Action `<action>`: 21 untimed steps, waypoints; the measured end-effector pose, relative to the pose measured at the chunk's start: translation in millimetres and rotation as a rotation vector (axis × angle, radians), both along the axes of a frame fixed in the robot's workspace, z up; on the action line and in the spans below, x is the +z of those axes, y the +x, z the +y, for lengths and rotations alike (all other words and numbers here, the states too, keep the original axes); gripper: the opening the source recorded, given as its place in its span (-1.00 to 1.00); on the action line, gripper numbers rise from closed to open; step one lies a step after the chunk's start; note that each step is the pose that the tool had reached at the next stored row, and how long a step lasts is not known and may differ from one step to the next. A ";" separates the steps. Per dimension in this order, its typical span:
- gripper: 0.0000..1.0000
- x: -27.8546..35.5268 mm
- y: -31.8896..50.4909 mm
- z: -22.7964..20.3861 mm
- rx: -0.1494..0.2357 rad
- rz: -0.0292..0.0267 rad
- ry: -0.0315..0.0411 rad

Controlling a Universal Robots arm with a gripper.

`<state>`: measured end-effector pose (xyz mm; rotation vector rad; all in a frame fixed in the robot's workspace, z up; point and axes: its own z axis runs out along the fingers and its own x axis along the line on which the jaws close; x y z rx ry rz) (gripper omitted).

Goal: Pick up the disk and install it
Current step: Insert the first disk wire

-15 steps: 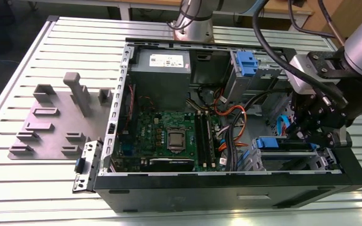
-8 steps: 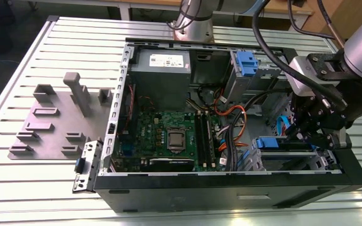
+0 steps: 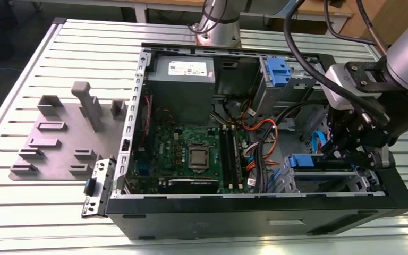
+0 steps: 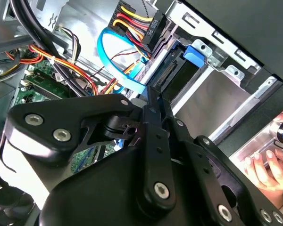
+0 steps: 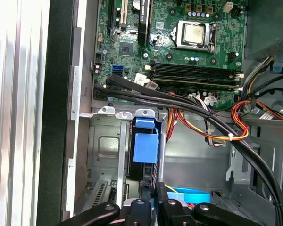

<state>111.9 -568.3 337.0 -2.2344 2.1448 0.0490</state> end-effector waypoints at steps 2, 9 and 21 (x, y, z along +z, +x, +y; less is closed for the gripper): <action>-0.68 0.0 0.0 0.0 0.000 0.0000 -0.0003; -0.68 -2.0 0.0 0.0 0.000 0.0000 -0.0004; -0.68 -5.3 0.0 0.0 0.000 0.0000 -0.0006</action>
